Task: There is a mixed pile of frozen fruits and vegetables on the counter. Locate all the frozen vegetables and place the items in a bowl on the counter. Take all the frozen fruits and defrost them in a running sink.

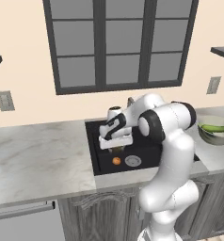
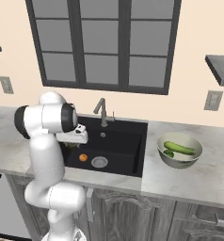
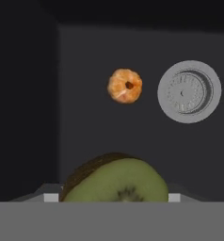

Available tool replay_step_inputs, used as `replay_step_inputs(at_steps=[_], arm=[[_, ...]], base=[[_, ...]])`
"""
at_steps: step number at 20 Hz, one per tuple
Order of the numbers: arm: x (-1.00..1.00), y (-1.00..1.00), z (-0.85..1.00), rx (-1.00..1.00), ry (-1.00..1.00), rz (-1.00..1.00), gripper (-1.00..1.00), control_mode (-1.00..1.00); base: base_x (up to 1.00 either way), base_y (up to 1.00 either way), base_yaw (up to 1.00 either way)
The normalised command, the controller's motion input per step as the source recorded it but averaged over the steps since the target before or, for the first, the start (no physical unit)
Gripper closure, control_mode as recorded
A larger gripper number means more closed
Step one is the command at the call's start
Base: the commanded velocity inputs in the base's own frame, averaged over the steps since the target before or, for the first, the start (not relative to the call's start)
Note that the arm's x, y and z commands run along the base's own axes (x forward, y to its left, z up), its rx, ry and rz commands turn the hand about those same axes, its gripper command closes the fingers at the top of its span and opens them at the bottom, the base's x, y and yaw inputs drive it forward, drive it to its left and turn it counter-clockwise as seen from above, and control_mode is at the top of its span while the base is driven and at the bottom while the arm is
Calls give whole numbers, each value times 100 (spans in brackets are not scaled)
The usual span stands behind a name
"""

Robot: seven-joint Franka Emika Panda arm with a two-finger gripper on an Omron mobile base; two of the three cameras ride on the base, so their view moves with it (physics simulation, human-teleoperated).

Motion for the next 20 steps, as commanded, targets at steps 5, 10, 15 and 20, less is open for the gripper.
replay_step_inputs(at_steps=[5, 10, 15, 20], arm=[[25, -11, -40, -6, 12, -10, 100, -100], [21, -20, -38, 0, 14, -8, 100, -100], [13, -20, -43, 0, 12, -7, 100, -100], [1, -26, -35, 0, 5, -8, 100, -100]], base=[[0, 0, 0], [0, 0, 0], [0, 0, 0], [0, 0, 0]])
